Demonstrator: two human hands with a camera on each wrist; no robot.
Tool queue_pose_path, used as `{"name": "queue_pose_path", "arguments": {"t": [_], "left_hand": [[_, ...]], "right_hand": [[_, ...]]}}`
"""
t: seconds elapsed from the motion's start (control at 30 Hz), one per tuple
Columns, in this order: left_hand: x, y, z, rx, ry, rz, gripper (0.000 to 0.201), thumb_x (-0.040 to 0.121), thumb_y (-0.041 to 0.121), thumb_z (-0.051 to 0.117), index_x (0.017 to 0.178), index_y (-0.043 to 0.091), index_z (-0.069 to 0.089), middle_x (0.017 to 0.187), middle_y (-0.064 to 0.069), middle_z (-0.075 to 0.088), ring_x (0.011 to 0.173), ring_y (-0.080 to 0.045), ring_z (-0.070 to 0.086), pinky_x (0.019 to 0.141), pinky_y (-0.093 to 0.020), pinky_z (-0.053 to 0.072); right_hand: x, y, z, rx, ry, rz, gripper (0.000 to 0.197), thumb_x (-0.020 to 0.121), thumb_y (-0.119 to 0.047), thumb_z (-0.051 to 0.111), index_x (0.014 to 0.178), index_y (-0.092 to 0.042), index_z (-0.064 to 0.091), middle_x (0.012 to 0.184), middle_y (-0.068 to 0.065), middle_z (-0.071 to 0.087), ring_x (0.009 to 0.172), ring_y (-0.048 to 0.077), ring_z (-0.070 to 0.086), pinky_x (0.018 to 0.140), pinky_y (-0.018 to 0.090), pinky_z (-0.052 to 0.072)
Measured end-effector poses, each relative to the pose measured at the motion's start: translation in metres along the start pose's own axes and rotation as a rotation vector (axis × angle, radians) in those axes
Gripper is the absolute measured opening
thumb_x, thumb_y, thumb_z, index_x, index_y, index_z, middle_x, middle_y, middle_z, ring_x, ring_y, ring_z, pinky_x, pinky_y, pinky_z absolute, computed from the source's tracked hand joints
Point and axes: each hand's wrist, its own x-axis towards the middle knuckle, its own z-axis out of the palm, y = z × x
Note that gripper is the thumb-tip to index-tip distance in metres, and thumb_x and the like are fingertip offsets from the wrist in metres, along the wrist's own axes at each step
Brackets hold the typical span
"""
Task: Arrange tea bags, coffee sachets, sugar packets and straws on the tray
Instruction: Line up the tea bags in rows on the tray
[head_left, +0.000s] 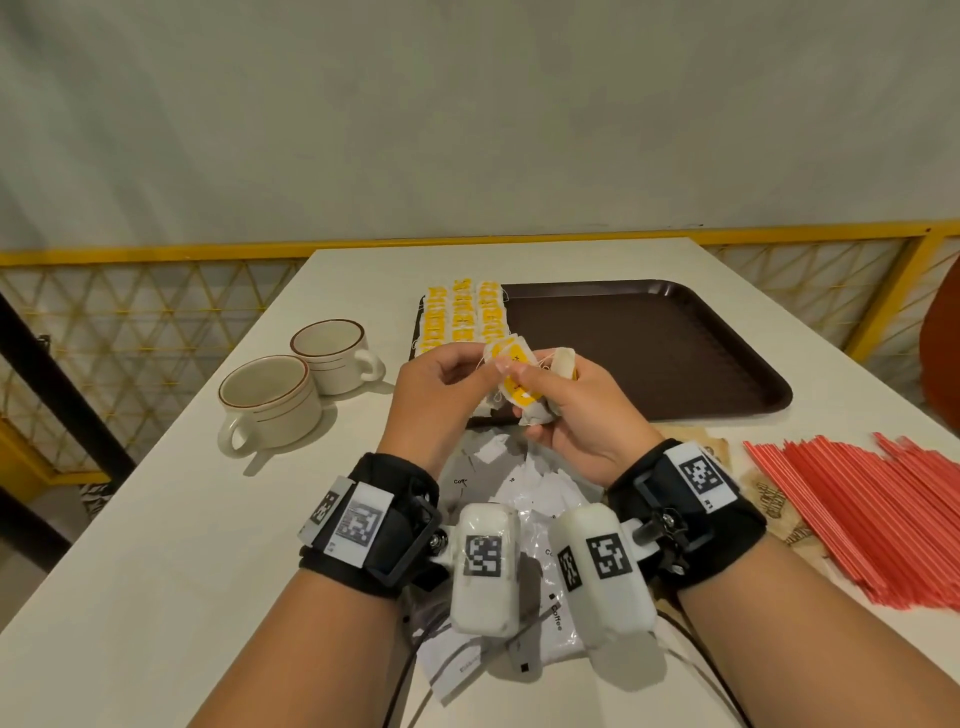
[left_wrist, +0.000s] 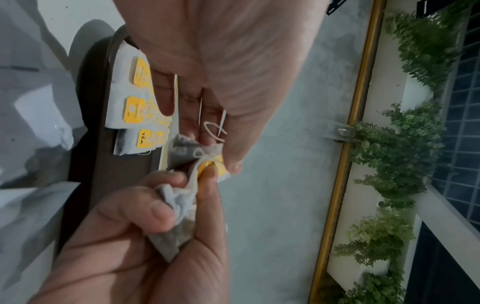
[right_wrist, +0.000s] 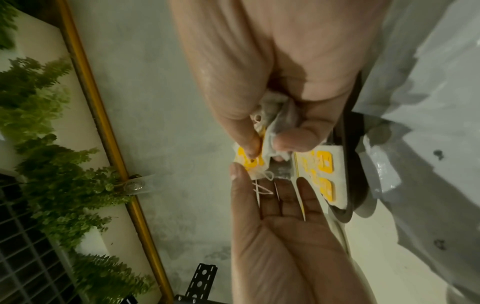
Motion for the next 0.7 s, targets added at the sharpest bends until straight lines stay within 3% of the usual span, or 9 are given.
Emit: {"name": "queue_pose_path", "arguments": {"t": [0.1,0.17,0.3,0.43,0.53,0.7], "left_hand": [[0.000,-0.002,0.000,0.035,-0.014,0.009,0.008,0.083,0.012,0.071,0.091,0.014,0.073,0.090,-0.009,0.073,0.085,-0.020,0.066,0.085,-0.035,0.053],[0.001,-0.003,-0.001,0.044,0.021,0.003,0.005,0.086,0.012,0.067,0.086,0.014,0.072,0.088,-0.010,0.072,0.082,-0.018,0.064,0.085,-0.036,0.052],[0.004,-0.004,-0.004,0.062,0.108,0.000,0.009,0.088,0.015,0.064,0.083,0.018,0.070,0.079,-0.003,0.068,0.072,-0.008,0.060,0.072,-0.024,0.049],[0.007,-0.006,-0.009,0.104,0.166,0.042,0.010,0.088,0.017,0.065,0.080,0.021,0.069,0.087,-0.017,0.070,0.077,-0.021,0.060,0.078,-0.037,0.053],[0.007,-0.007,-0.008,0.117,0.148,0.050,0.008,0.087,0.017,0.067,0.081,0.019,0.071,0.083,-0.015,0.070,0.075,-0.021,0.060,0.079,-0.040,0.052],[0.000,-0.003,0.002,0.059,0.018,0.025,0.012,0.090,0.012,0.063,0.092,0.008,0.073,0.084,-0.009,0.070,0.073,-0.012,0.061,0.071,-0.020,0.051]], "right_hand": [[0.001,0.000,0.001,0.018,-0.006,0.021,0.015,0.092,-0.011,0.060,0.106,-0.006,0.058,0.082,0.013,0.059,0.062,0.017,0.052,0.041,0.022,0.041],[0.001,-0.002,0.001,0.046,-0.004,0.046,0.015,0.093,-0.010,0.057,0.108,-0.007,0.055,0.081,0.013,0.060,0.060,0.017,0.053,0.040,0.021,0.040],[0.001,-0.004,-0.001,0.040,-0.017,0.044,0.014,0.090,0.001,0.056,0.100,-0.008,0.054,0.087,0.016,0.055,0.058,0.016,0.052,0.040,0.020,0.040],[0.003,-0.004,-0.005,0.054,0.016,-0.006,0.017,0.087,0.001,0.063,0.097,-0.013,0.059,0.084,0.012,0.060,0.050,0.009,0.053,0.043,0.020,0.044],[0.002,-0.005,-0.006,0.082,0.019,-0.016,0.018,0.085,-0.004,0.066,0.098,-0.015,0.060,0.081,0.008,0.067,0.058,0.012,0.057,0.043,0.019,0.042],[0.004,-0.001,-0.004,0.176,0.055,-0.038,0.012,0.086,-0.004,0.066,0.089,-0.012,0.058,0.075,0.007,0.068,0.059,0.012,0.057,0.040,0.015,0.040]]}}
